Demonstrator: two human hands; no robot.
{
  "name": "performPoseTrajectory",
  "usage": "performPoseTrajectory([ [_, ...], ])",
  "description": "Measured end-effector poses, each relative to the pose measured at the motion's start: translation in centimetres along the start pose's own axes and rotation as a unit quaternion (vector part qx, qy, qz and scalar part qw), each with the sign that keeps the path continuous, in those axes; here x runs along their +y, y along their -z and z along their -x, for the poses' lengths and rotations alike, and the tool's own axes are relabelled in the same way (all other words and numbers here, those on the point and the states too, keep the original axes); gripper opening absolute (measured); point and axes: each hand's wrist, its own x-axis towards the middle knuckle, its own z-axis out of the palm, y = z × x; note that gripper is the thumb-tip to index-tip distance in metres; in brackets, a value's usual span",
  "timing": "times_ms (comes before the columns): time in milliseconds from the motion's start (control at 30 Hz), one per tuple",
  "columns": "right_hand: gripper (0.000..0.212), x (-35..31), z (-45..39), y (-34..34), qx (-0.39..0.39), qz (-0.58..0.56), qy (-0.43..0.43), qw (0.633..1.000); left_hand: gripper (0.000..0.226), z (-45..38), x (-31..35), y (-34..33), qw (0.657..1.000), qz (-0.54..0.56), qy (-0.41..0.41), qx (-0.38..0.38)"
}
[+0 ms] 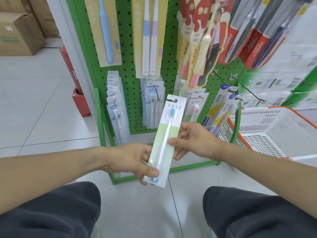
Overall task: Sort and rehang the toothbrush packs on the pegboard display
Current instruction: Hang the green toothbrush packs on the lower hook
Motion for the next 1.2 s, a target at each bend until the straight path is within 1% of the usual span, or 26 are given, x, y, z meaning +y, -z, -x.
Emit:
performPoseTrajectory([
  [133,0.031,-0.5,0.0,0.0,0.017,0.001,-0.004,1.000,0.066,-0.1,0.1,-0.2,0.999,-0.021,-0.017,0.039],
  [233,0.025,-0.7,0.0,-0.2,0.046,-0.017,-0.005,0.999,0.080,0.1,0.5,-0.2,0.995,-0.076,-0.019,0.056],
  [300,0.023,-0.8,0.0,-0.3,0.057,-0.024,-0.010,0.998,0.079,0.2,0.8,-0.3,0.994,-0.075,-0.022,0.070],
  [400,0.023,-1.1,0.0,-0.3,0.061,-0.024,-0.024,0.998,0.067,0.4,1.0,-0.6,0.996,-0.060,-0.010,0.063],
  [467,0.025,-1.2,0.0,-0.3,0.068,-0.028,-0.032,0.997,0.058,0.5,1.0,-0.8,0.996,-0.076,0.013,0.051],
  [533,0.027,-1.2,0.0,-0.4,0.072,-0.032,-0.037,0.996,0.061,0.7,1.1,-1.1,0.991,-0.113,0.037,0.064],
  [567,0.028,-1.2,0.0,-0.5,0.071,-0.033,-0.038,0.996,0.067,0.9,1.4,-1.3,0.983,-0.159,0.046,0.081],
  [633,0.030,-1.3,0.1,-0.8,0.064,-0.035,-0.039,0.997,0.080,1.2,2.0,-1.6,0.947,-0.287,0.056,0.131],
  [667,0.030,-1.3,0.1,-0.9,0.064,-0.039,-0.037,0.996,0.083,1.3,2.2,-1.7,0.928,-0.334,0.059,0.157],
  [700,0.030,-1.4,0.1,-1.1,0.067,-0.045,-0.033,0.996,0.084,1.3,2.4,-1.8,0.915,-0.355,0.065,0.178],
  [767,0.030,-1.5,0.0,-1.4,0.074,-0.056,-0.023,0.995,0.079,1.3,2.6,-1.9,0.912,-0.351,0.077,0.199],
  [900,0.025,-1.8,0.0,-2.2,0.065,-0.064,-0.011,0.996,0.059,1.4,2.6,-1.8,0.950,-0.243,0.081,0.179],
  [1000,0.028,-1.7,-0.1,-2.6,0.049,-0.087,-0.006,0.995,0.040,1.0,1.7,-1.3,0.964,-0.174,0.064,0.190],
  [1067,0.038,-1.5,-0.2,-2.6,0.039,-0.080,-0.014,0.996,0.029,0.8,1.2,-1.0,0.972,-0.138,0.046,0.184],
  [1167,0.072,-1.2,-0.3,-2.4,0.027,-0.061,-0.047,0.997,0.025,1.0,0.7,-0.6,0.985,-0.088,0.018,0.145],
  [1200,0.077,-1.1,-0.3,-2.3,0.023,-0.069,-0.046,0.996,0.025,1.1,0.5,-0.4,0.989,-0.079,0.010,0.123],
])
